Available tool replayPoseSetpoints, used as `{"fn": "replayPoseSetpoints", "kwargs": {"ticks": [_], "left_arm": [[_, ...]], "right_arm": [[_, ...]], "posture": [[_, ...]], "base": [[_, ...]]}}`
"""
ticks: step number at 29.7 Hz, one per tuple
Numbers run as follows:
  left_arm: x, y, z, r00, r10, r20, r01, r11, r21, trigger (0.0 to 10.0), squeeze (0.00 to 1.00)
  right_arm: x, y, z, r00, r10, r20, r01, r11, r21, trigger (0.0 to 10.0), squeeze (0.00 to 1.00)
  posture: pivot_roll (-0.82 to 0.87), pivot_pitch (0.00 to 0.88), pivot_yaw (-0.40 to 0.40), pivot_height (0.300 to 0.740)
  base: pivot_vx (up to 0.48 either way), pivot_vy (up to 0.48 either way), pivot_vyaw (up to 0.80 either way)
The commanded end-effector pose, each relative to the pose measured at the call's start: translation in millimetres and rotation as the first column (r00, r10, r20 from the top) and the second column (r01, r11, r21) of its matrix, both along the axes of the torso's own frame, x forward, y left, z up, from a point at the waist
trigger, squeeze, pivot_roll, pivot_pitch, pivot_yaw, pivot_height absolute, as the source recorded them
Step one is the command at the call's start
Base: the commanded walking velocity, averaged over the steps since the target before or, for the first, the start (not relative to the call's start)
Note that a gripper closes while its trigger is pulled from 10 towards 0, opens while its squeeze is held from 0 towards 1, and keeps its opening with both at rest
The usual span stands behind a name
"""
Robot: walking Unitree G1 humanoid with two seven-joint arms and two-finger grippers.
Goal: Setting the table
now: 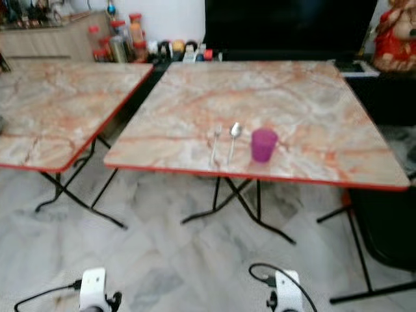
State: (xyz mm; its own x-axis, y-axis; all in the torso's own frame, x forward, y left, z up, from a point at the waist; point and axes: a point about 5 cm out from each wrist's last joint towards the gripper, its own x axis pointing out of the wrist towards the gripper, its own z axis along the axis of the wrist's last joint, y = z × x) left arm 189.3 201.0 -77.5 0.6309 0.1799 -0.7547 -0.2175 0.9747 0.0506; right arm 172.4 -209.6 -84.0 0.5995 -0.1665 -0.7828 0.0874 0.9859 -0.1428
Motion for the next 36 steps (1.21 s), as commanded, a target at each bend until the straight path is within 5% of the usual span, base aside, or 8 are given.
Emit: {"fn": "replayPoseSetpoints", "kwargs": {"ticks": [1, 9, 36], "left_arm": [[0.7, 3.9, 1.0, 1.0, 0.028, 0.009, -0.028, 1.0, -0.014, 10.0, 0.0], [-0.1, 3.8, 0.5, 1.0, 0.025, 0.002, -0.025, 1.0, -0.014, 10.0, 0.0], [-0.1, 5.0, 0.5, 1.0, 0.025, -0.004, -0.025, 1.0, -0.01, 10.0, 0.0]], "right_arm": [[3.1, 7.2, 0.4, 1.0, -0.002, 0.017, 0.002, 1.0, 0.024, 10.0, 0.0], [2.0, 6.7, 0.2, 1.0, -0.004, 0.021, 0.003, 1.0, 0.027, 10.0, 0.0], [1.2, 7.5, -0.4, 1.0, -0.004, 0.017, 0.004, 1.0, 0.028, 10.0, 0.0]], "posture": [[-0.03, 0.0, 0.029, 0.74], [-0.03, 0.0, 0.026, 0.74], [-0.03, 0.0, 0.031, 0.74]], "base": [[0.0, 0.0, 0.0], [0.0, 0.0, 0.0], [0.294, 0.0, 0.0]]}}
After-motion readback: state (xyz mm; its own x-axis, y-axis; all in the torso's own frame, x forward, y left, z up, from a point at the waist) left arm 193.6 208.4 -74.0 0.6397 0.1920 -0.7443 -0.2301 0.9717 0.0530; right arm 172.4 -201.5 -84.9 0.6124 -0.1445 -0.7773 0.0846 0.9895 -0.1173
